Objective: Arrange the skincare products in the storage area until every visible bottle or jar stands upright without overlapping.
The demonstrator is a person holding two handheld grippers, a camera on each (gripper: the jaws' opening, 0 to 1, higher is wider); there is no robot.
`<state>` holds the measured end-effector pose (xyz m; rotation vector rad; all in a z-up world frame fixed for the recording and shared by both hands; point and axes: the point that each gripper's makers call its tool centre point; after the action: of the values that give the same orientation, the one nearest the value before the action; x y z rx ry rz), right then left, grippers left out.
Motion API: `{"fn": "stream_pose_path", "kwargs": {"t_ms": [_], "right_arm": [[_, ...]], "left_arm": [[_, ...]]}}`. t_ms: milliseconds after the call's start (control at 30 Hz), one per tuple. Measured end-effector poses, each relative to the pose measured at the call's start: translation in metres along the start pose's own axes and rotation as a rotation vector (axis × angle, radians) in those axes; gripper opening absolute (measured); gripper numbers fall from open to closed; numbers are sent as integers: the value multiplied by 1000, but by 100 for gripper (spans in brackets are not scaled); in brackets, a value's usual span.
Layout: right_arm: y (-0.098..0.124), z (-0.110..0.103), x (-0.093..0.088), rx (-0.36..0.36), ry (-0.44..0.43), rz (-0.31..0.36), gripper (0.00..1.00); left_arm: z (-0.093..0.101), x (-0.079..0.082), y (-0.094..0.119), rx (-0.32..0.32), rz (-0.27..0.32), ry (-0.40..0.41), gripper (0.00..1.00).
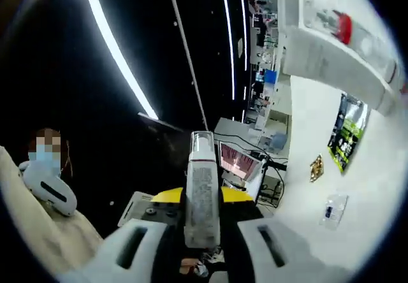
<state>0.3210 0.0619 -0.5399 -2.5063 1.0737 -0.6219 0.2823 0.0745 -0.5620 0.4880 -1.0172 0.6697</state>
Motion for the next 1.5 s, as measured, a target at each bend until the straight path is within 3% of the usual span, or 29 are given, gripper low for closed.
{"fn": "stream_pose_path", "kwargs": {"t_ms": [67,167,233,433,567,633,700,733,833,867,900,967,1033,1133,1267,1300,1333,1367,1400,1500], "right_arm": [[-1,-11,-3,40,-3,-30,19],[-2,-29,-5,94,-15,-37,19],[-2,-38,-6,122,-21,-36,19],[2,-62,-13,196,-41,-56,19],[5,-73,-16,217,-20,-83,19],[8,-75,-19,228,46,-106,19],[9,-78,-22,228,66,-129,19],[9,-81,-21,239,102,-118,20],[9,-82,-19,216,131,-126,20],[7,-76,-15,178,186,-114,21],[5,-73,-12,147,244,-108,22],[4,-70,-15,112,332,-142,24],[3,-65,-21,70,488,-215,25],[1,-55,-18,-49,828,-304,26],[5,-46,-13,-208,1099,-370,24],[5,-46,-13,-221,1115,-370,24],[10,-43,-10,-295,1130,-354,24],[11,-43,-8,-319,1132,-337,23],[13,-43,-3,-349,1134,-286,23],[15,-49,-4,-322,1093,-230,22]], "left_arm": [[7,18,-3,-35,45,22,70],[28,49,-5,-151,116,100,70],[37,61,-6,-202,141,141,70],[47,72,-10,-260,134,134,66],[56,77,-15,-292,125,148,53],[58,79,-14,-296,122,170,37],[58,86,-13,-288,171,151,20],[58,84,-13,-278,159,148,19],[61,85,-14,-255,175,123,18],[56,85,-15,-211,177,84,18],[56,84,-15,-205,166,79,18],[54,84,-18,-163,162,51,18],[55,83,-22,-134,153,8,17],[54,82,-26,-83,133,-63,17],[51,77,-33,17,117,-120,17],[52,75,-34,32,117,-121,17],[56,74,-36,42,117,-121,17],[58,73,-37,49,118,-124,17],[61,71,-36,55,118,-140,17],[65,72,-33,72,137,-146,17]]}}
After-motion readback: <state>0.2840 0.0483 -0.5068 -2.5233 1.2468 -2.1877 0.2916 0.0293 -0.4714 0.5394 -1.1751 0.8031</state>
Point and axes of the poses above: the point that each gripper's makers call its tool centre point, and the gripper's own axes: y roughly backward along the fingers, z roughly to its right, x roughly out of its top, and after that the axes turned 14 degrees about z, right-handed
